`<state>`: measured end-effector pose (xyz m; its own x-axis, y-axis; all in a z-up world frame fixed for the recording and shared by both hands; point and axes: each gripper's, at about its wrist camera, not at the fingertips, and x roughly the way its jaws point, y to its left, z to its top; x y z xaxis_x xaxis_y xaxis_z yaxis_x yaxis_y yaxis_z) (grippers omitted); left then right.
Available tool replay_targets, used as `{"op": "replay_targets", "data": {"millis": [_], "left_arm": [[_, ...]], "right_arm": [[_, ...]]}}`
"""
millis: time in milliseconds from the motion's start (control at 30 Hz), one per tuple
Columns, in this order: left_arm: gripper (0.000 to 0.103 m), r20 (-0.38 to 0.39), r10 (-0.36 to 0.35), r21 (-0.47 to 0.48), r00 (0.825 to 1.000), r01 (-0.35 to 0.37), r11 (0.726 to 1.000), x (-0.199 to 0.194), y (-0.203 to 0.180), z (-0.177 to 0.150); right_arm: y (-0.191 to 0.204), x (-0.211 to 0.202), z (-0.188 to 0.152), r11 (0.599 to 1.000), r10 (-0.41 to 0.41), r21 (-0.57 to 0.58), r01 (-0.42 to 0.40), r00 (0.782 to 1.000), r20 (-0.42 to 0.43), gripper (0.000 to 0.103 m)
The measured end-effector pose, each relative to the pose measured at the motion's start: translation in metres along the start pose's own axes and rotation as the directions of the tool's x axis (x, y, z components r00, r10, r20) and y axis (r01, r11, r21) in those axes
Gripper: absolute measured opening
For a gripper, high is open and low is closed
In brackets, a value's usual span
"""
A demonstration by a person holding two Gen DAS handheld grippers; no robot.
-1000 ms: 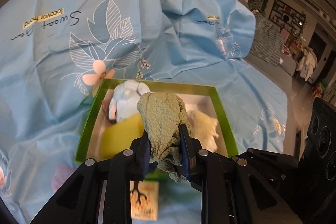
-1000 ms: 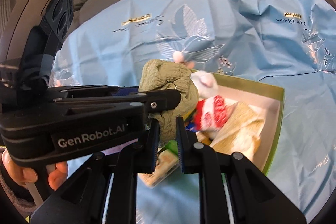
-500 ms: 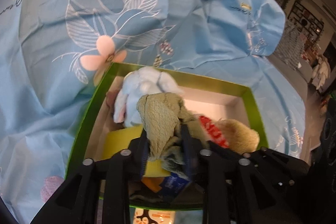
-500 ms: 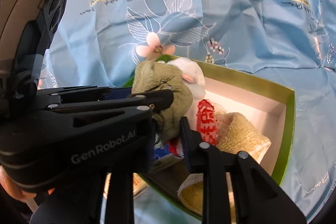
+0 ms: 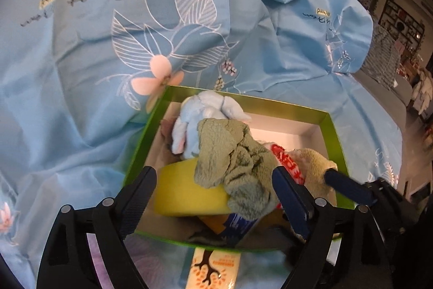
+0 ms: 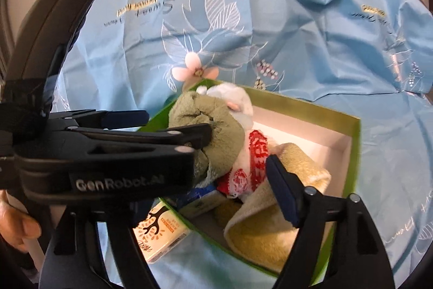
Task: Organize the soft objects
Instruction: 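Withdraw the left gripper toward the white juice carton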
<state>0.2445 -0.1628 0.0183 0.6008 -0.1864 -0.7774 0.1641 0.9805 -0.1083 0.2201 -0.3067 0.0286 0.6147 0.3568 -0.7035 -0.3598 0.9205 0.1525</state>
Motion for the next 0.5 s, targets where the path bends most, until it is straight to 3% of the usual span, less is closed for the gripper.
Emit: {"op": "replay_targets", "data": {"millis": [100,200,500], "left_arm": [[0.089,0.003,0.007,-0.005,1.0,-0.007,1.0,-0.011,0.001,-0.006],[0.097,0.013,0.017,-0.013,1.0,-0.016,1.0,-0.024,0.002,-0.015],[0.098,0.033,0.031,-0.044,0.999,-0.029,0.999,-0.062,0.007,-0.045]], "right_arm": [[-0.003,-0.017,-0.004,1.0,-0.022,0.013,0.022,1.0,0.02,0.085],[-0.003,-0.033,-0.011,0.999,-0.037,0.021,0.036,0.999,0.03,0.093],[0.007,-0.08,-0.034,0.999,-0.037,0.017,0.036,0.996,0.082,0.099]]}}
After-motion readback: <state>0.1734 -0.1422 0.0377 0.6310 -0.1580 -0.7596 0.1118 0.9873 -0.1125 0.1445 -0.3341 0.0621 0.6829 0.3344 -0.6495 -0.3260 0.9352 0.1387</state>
